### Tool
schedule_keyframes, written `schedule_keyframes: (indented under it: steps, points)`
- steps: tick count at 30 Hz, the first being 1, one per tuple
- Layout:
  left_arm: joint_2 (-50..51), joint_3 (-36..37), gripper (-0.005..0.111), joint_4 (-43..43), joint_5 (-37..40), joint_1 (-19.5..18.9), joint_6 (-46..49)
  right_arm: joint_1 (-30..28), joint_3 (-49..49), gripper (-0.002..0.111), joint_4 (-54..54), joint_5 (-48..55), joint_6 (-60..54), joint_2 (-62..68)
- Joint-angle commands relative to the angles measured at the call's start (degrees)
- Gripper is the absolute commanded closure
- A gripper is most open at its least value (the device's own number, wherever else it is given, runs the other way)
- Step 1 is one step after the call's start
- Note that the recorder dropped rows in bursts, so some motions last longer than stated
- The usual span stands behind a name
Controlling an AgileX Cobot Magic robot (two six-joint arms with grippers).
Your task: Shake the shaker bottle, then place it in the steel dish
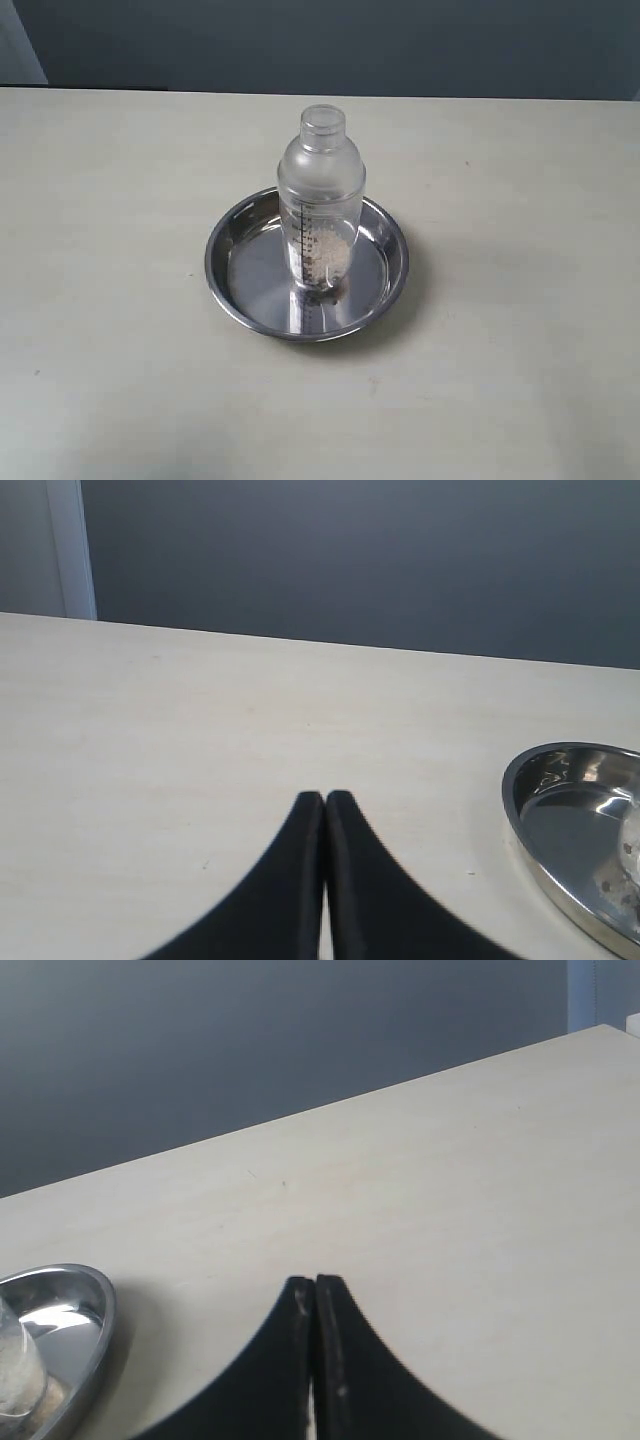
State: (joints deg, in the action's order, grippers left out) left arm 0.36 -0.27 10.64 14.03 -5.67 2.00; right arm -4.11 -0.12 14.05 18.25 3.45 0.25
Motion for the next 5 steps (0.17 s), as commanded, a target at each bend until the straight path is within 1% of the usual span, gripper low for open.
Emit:
schedule_keyframes:
  steps: [1,5]
  points:
    - [-0.36,0.27,0.106,0.00,-0.75,-0.07,-0.33,0.14,0.12,0.109,-0.02,-0.61,-0.19,-0.25]
    - [-0.36,0.27,0.106,0.00,-0.75,-0.07,-0.33,0.14,0.12,0.109,-0.02,-0.61,-0.19,-0.25]
